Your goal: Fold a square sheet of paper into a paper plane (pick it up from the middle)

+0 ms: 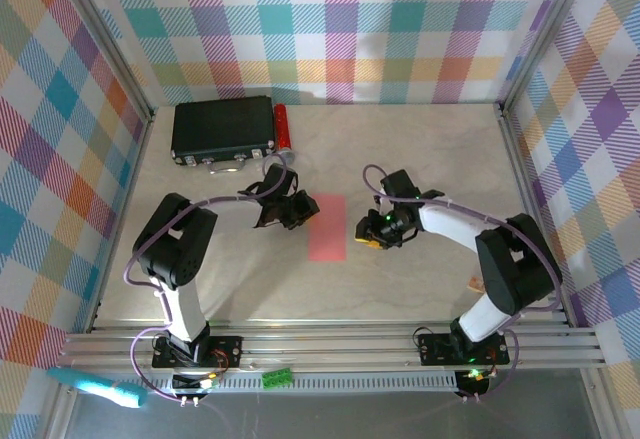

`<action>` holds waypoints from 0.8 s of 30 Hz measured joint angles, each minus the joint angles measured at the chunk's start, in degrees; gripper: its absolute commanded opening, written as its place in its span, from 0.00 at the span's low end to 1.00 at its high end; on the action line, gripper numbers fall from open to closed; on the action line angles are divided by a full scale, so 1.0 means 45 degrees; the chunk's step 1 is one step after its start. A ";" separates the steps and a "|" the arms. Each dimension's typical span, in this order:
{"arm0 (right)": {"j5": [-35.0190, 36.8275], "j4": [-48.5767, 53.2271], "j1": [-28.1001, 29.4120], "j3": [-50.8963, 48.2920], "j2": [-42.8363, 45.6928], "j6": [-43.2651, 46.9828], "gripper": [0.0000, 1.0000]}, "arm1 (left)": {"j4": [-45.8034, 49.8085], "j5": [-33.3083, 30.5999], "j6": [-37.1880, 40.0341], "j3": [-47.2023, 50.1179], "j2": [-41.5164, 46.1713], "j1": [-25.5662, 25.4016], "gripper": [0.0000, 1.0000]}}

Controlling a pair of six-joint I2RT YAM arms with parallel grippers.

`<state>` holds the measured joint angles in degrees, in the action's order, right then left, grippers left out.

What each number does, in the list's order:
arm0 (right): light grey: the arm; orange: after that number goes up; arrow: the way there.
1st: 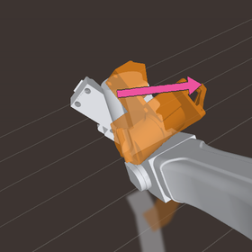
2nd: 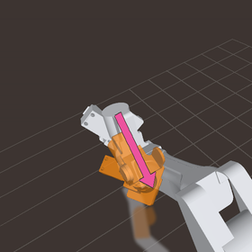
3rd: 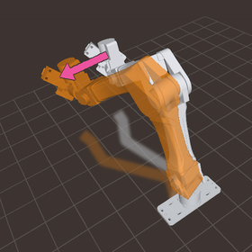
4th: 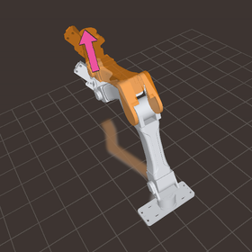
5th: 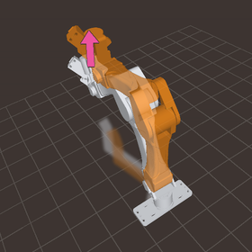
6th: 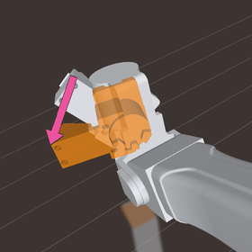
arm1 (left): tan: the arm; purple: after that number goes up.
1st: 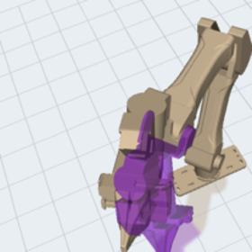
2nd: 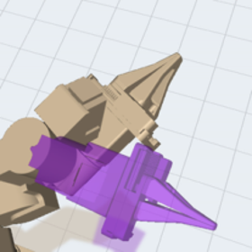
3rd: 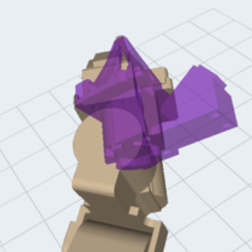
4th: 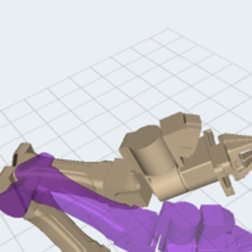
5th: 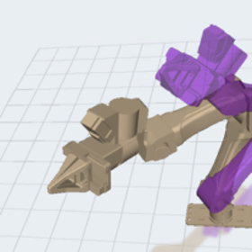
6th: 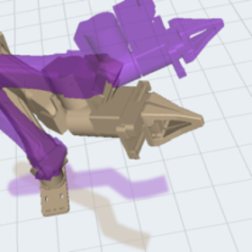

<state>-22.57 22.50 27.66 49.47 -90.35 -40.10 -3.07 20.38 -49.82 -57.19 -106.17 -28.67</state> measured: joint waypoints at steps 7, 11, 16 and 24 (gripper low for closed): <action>-0.0787 -0.1345 0.0019 -0.1044 0.0379 -0.1719 0.40 | 0.0709 -0.0214 0.0000 -0.0500 -0.0636 0.0024 0.13; -0.1161 -0.1914 0.0121 -0.1234 0.0306 -0.2327 0.40 | 0.0845 -0.0359 -0.0058 -0.0515 -0.0636 0.0024 0.13; -0.1559 -0.2696 0.0486 -0.1234 -0.0316 -0.2754 0.38 | 0.0947 -0.0447 -0.0058 -0.0539 -0.0636 0.0024 0.12; -0.1821 -0.3381 0.0763 -0.1234 -0.0996 -0.3011 0.34 | 0.1039 -0.0457 -0.0058 -0.0588 -0.0636 0.0024 0.12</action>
<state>-30.76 7.29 31.09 43.92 -94.83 -53.65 1.61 18.33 -50.09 -59.83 -109.03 -28.56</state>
